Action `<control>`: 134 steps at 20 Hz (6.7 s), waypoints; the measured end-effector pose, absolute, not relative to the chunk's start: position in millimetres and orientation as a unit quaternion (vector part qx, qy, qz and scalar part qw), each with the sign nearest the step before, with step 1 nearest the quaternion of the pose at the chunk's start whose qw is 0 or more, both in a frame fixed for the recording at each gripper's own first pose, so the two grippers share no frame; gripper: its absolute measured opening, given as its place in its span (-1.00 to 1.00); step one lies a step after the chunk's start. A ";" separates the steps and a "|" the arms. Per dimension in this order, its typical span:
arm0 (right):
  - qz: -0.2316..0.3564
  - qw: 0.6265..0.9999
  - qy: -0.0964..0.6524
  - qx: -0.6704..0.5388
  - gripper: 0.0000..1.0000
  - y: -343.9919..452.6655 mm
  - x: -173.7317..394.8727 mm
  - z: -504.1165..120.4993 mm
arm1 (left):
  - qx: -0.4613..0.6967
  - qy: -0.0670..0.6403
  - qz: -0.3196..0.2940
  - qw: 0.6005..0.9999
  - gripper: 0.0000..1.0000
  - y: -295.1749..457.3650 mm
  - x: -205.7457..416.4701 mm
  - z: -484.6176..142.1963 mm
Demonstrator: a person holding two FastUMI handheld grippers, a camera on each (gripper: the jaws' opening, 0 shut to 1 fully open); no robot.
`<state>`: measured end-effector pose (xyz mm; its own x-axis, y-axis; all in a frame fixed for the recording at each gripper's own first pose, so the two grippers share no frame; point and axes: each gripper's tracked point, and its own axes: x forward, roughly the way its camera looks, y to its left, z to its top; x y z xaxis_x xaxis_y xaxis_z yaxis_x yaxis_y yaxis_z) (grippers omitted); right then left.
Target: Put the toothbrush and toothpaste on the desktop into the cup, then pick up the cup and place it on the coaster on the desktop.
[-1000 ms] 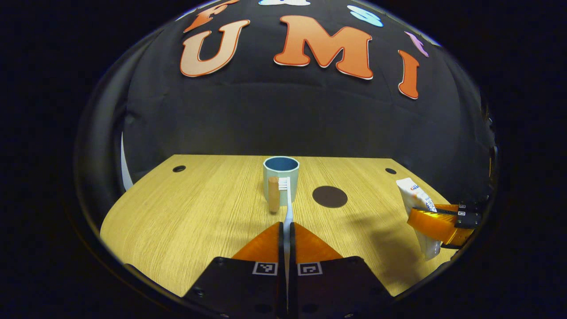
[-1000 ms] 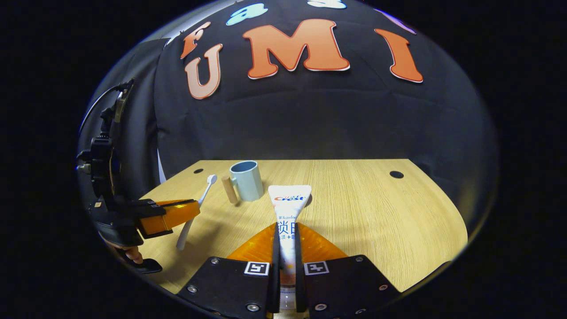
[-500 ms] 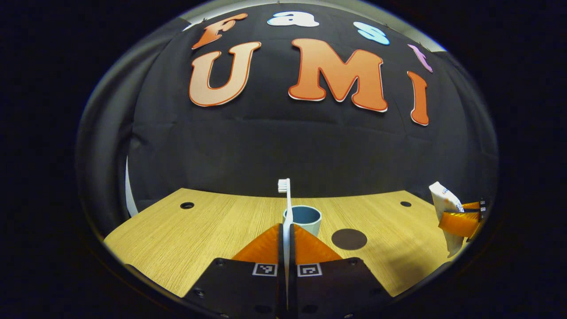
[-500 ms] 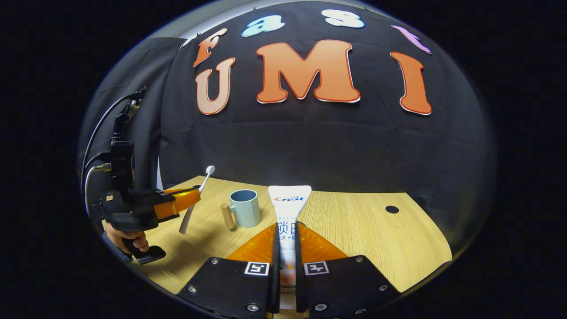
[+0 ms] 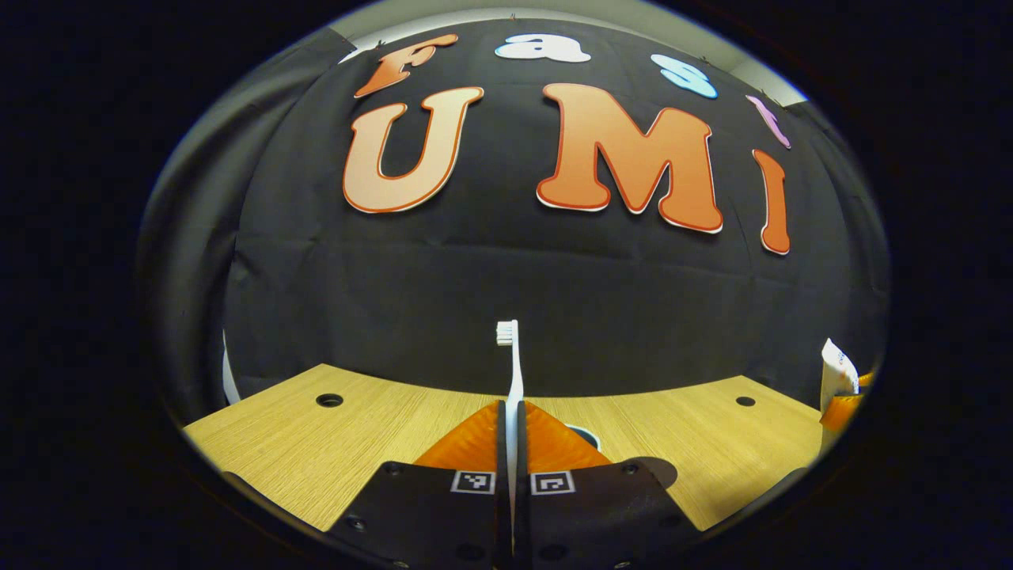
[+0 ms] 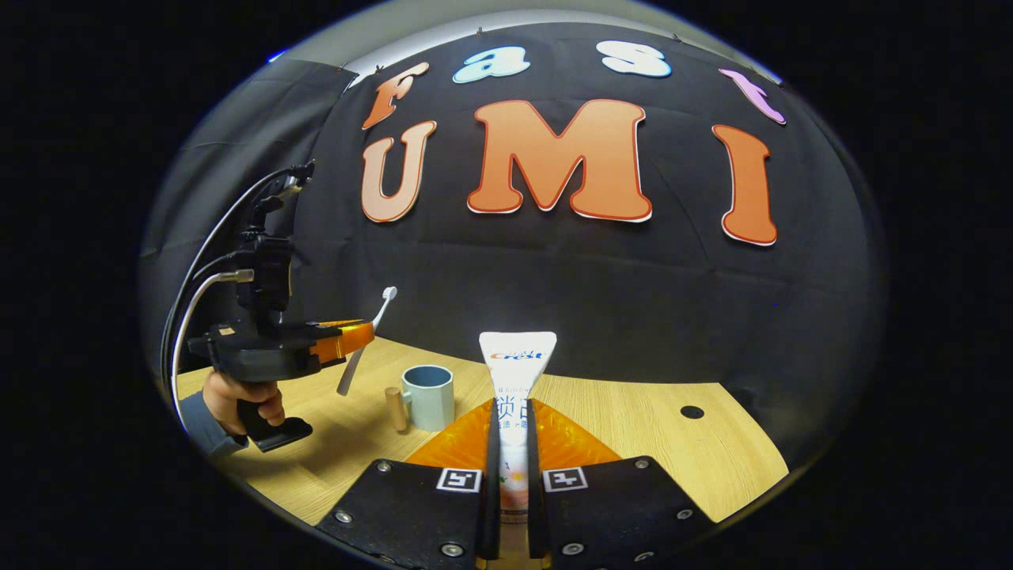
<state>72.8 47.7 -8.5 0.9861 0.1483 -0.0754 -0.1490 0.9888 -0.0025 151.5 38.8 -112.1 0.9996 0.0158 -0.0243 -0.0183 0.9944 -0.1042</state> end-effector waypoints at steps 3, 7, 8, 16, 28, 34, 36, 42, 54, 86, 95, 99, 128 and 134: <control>0.070 0.997 0.028 -0.005 -0.71 43.5 77.1 -7.0 | -0.060 -0.022 0.014 0.998 -0.97 39.7 165.4 -100.1; 0.065 0.997 0.028 -0.009 -0.72 37.4 80.0 -12.8 | -0.057 -0.053 0.005 0.997 -0.97 30.3 190.2 -87.5; 0.065 0.997 0.029 -0.009 -0.72 37.8 80.8 -14.2 | -0.060 -0.057 0.002 0.997 -0.96 27.8 197.1 -85.4; 0.058 0.998 0.021 -0.003 -0.72 27.8 95.5 -12.5 | -0.070 -0.052 -0.007 0.996 -0.96 13.0 243.1 -93.0; 0.042 0.999 0.017 0.029 -0.72 21.5 105.9 -10.2 | -0.060 0.002 -0.010 0.998 -0.96 -6.5 276.2 -129.4; 0.042 0.999 0.018 0.027 -0.71 26.1 102.4 -10.0 | -0.065 0.020 -0.005 0.998 -0.96 -5.4 276.0 -143.7; 0.043 0.999 0.013 0.029 -0.72 26.8 101.5 -6.2 | -0.064 0.030 -0.002 0.997 -0.94 -3.2 273.4 -151.1; 0.047 0.998 0.022 0.033 -0.72 29.6 97.1 -8.2 | -0.069 0.068 -0.003 0.995 -0.85 3.9 261.6 -169.9; 0.050 0.998 0.010 0.034 -0.72 38.9 89.0 3.4 | -0.042 0.122 -0.062 0.990 0.68 -15.5 215.1 -164.0; 0.146 0.984 -0.075 0.069 -0.72 151.6 179.8 20.6 | -0.042 0.102 -0.055 0.992 0.95 70.2 99.3 -168.3; 0.165 0.974 -0.100 0.121 -0.72 165.4 226.4 27.9 | -0.030 0.133 -0.046 0.990 0.96 77.2 105.1 -194.3; 0.177 0.970 -0.100 0.136 -0.72 173.2 243.1 31.5 | -0.023 0.139 -0.039 0.989 0.96 82.9 105.2 -199.0; 0.182 0.981 0.042 0.060 -0.53 197.5 258.4 -53.1 | -0.043 0.147 -0.046 0.987 0.94 75.4 98.0 -200.8; 0.187 0.977 0.082 0.053 -0.22 185.3 233.9 -60.8 | -0.053 0.154 -0.060 0.985 0.95 67.2 97.3 -203.5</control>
